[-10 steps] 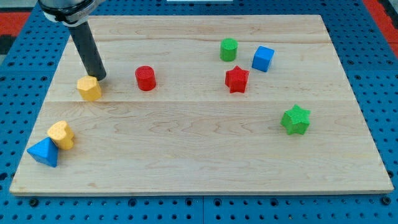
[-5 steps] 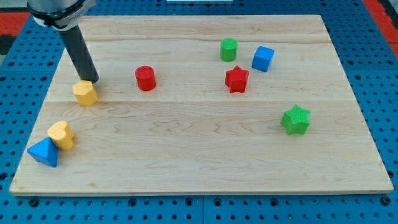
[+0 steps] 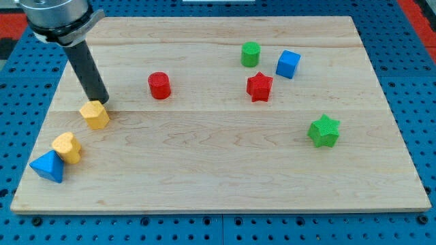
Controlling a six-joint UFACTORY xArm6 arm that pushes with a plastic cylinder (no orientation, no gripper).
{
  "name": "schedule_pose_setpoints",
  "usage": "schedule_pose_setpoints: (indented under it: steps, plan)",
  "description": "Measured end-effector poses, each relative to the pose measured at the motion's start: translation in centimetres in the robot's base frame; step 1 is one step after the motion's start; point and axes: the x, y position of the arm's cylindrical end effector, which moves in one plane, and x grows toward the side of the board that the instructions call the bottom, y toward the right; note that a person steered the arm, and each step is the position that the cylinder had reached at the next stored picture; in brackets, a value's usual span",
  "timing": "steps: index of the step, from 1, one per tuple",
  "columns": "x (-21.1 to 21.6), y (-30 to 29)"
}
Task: Move yellow hexagon to the yellow heart
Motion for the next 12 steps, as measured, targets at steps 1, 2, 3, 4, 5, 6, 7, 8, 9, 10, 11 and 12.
schedule_pose_setpoints:
  steps: [1,2,3,4,5,6,7,8,9,10,11,12]
  plan:
    - [-0.3,1.1]
    - [0.5,1.1]
    - [1.4,1.1]
    - [1.9,1.0]
    - [2.7,0.9]
    - [3.0,0.9]
    - [3.5,0.9]
    - [4.1,0.9]
    - [4.3,0.9]
    - [5.0,0.9]
    - [5.3,0.3]
    - [5.7,-0.2]
